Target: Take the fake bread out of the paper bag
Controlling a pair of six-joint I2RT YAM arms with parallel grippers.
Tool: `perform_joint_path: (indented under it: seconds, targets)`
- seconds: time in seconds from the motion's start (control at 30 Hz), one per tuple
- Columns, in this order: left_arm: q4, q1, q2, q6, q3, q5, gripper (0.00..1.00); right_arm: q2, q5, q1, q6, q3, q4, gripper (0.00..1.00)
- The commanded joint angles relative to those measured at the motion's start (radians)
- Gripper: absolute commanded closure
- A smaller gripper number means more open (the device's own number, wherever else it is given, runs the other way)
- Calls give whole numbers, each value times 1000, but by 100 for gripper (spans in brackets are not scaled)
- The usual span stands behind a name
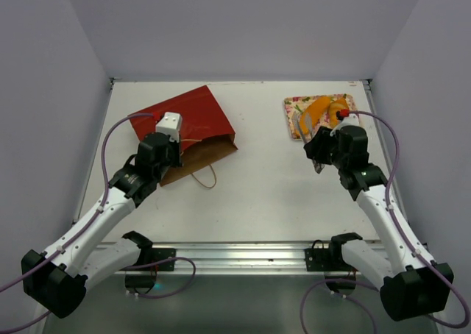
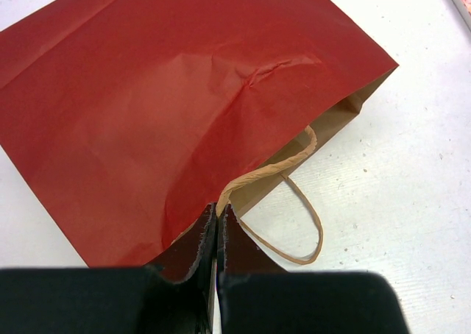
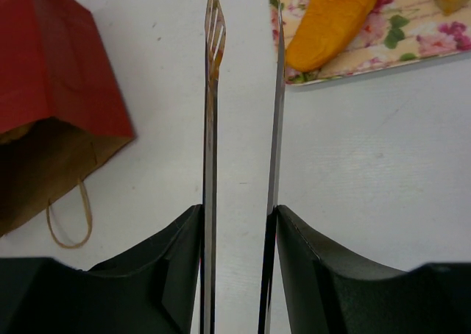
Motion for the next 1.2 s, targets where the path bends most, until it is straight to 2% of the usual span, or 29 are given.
perform_joint_path:
  seconds: [0.0,0.13,0.5,0.73,0.9,1.17]
  targets:
    - [6,13,-20,-14,24,9,100,-54,-4,76,-8,-17,-23,53]
    - [4,13,-24,-14,24,11,100,-94,-29,121,-23,-37,-31,53]
    - [6,15,-29,-15,24,11,100,-177,-66,339,-51,-101,-31,53]
    - [7,16,-26,-14,24,12,100,-149,9,497,-63,-112,-9,53]
    - [9,16,-26,-14,24,15,100,-137,-7,572,-72,-124,44,53]
    - [16,19,-41,-15,22,26,100,-30,69,736,-89,-101,127,52]
